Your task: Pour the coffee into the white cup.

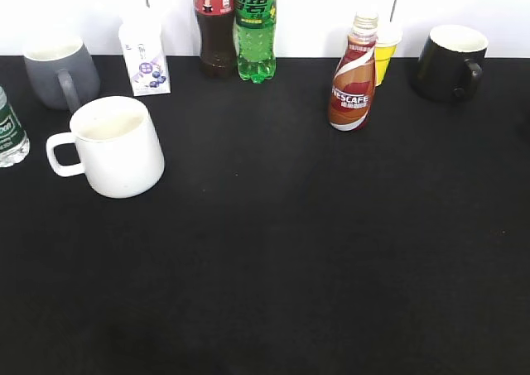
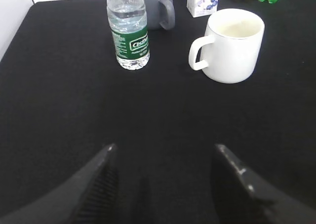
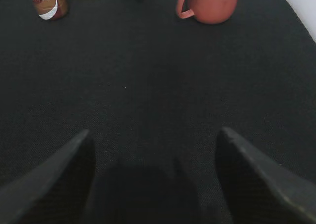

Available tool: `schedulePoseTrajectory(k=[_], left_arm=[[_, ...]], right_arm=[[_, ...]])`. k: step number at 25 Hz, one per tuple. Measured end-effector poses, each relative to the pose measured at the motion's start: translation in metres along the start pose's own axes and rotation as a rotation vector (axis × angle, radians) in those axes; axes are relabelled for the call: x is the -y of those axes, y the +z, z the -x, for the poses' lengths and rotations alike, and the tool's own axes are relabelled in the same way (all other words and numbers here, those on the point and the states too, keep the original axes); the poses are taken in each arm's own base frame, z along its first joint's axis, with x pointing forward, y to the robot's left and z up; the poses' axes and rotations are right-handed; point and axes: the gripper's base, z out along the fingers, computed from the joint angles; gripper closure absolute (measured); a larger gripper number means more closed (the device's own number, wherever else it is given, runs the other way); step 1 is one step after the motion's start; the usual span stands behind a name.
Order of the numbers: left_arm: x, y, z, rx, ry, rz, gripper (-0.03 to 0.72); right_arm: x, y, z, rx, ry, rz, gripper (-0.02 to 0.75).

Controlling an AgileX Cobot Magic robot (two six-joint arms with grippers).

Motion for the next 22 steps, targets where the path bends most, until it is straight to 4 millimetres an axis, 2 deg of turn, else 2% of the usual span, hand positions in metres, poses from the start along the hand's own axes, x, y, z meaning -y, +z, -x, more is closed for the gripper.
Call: schedulePoseTrajectory(k=[12,14,16,18,19,20,22], left_arm=[[0.000,0.000,0.001,0.003,0.000,0.000,0.244],[0.000,0.004,0.025,0.032,-0.002,0.001,0.245],[-0.001,0.023,0.060,0.059,-0.002,0.003,0.245],[-0.002,0.056,0.097,0.151,-0.002,0.003,0.246],[-0.003,0.072,0.109,0.186,-0.008,0.005,0.246],[-0.003,0.088,0.117,0.214,-0.020,-0.003,0.246],[0.003,0.120,0.109,0.248,-0.021,-0.039,0.246]], right_arm=[[0.000,0.000,0.000,0.000,0.000,0.000,0.164],[0.000,0.000,0.000,0.000,0.000,0.000,0.164],[0.000,0.000,0.000,0.000,0.002,0.000,0.164],[0.000,0.000,0.000,0.000,0.002,0.000,0.164],[0.000,0.000,0.000,0.000,0.002,0.000,0.164],[0.000,0.000,0.000,0.000,0.002,0.000,0.164],[0.000,0.000,0.000,0.000,0.001,0.000,0.164]])
